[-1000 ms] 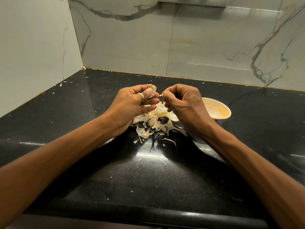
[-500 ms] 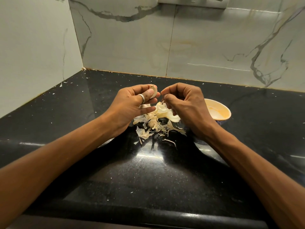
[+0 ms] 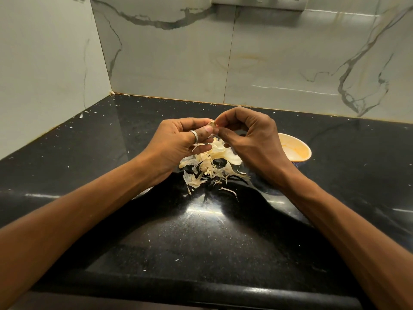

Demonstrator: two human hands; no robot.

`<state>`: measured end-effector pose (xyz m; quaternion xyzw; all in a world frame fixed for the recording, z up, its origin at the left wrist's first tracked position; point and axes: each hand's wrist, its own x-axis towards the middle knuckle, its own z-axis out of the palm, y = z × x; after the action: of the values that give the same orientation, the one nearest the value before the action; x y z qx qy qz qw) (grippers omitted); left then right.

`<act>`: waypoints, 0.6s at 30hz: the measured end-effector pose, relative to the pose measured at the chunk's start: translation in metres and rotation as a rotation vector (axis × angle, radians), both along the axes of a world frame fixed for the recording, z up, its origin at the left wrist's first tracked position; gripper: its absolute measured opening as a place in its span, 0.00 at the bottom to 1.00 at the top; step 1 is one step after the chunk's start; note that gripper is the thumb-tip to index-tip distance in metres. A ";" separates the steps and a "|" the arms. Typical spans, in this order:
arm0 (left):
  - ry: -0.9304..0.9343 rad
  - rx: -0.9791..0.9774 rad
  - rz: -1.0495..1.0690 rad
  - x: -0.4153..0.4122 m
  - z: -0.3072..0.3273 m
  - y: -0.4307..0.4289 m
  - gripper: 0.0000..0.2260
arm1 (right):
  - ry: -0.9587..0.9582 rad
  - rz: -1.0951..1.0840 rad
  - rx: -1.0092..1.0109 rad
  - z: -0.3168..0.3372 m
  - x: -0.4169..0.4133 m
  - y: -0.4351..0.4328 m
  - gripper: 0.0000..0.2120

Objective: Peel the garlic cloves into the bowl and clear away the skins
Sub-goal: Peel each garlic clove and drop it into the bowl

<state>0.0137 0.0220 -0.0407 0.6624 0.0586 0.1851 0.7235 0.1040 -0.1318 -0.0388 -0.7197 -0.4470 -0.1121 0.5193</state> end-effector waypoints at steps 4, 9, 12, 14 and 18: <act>0.006 0.015 0.007 0.000 0.000 0.000 0.07 | -0.071 -0.020 -0.023 0.001 0.000 -0.002 0.03; 0.003 0.022 0.013 0.000 0.000 -0.001 0.07 | -0.162 -0.051 -0.035 -0.001 0.002 -0.001 0.03; -0.003 0.010 0.023 0.000 0.000 -0.002 0.06 | -0.215 -0.070 -0.046 -0.003 0.003 0.001 0.02; -0.001 0.005 0.024 0.000 0.000 -0.002 0.06 | -0.248 -0.085 -0.056 -0.005 0.002 0.003 0.02; -0.005 0.007 0.032 0.000 0.001 -0.002 0.07 | -0.276 -0.090 -0.059 -0.006 0.003 0.004 0.02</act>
<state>0.0136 0.0201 -0.0401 0.6634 0.0669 0.1984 0.7184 0.1069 -0.1279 -0.0445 -0.7318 -0.4846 -0.2200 0.4258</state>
